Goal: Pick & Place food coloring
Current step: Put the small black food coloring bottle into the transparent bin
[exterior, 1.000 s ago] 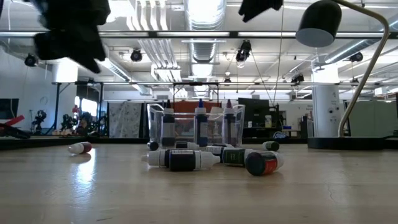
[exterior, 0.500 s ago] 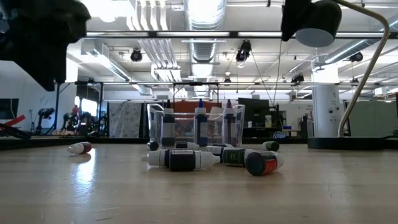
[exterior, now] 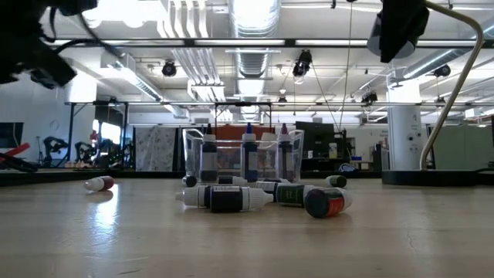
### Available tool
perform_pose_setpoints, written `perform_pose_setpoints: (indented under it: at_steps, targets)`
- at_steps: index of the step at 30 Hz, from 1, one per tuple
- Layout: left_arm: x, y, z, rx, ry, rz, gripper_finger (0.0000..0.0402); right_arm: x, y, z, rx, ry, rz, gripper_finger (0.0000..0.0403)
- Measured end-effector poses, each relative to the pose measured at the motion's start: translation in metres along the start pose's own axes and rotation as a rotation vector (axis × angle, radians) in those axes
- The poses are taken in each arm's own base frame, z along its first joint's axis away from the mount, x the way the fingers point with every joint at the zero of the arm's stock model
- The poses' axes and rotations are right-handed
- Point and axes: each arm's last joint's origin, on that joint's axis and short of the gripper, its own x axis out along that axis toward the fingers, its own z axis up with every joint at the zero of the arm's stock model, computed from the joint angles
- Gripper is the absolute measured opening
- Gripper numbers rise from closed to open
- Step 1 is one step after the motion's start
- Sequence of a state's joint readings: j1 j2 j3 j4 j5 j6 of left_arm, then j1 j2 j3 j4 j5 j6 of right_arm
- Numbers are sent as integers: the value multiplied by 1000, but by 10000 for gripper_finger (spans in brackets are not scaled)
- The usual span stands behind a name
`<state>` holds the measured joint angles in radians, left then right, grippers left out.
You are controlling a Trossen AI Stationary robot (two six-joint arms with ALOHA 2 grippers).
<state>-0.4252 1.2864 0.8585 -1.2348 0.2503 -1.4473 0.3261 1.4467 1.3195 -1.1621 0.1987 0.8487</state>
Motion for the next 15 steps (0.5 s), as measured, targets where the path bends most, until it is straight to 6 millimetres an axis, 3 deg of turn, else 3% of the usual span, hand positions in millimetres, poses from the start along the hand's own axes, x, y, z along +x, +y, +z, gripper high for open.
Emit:
perform_pose_setpoints:
  at_steps: [15]
  targets:
    - [55, -24, -27, -19, 28, 271, 120, 5, 2, -5, 29, -103, -83, 143]
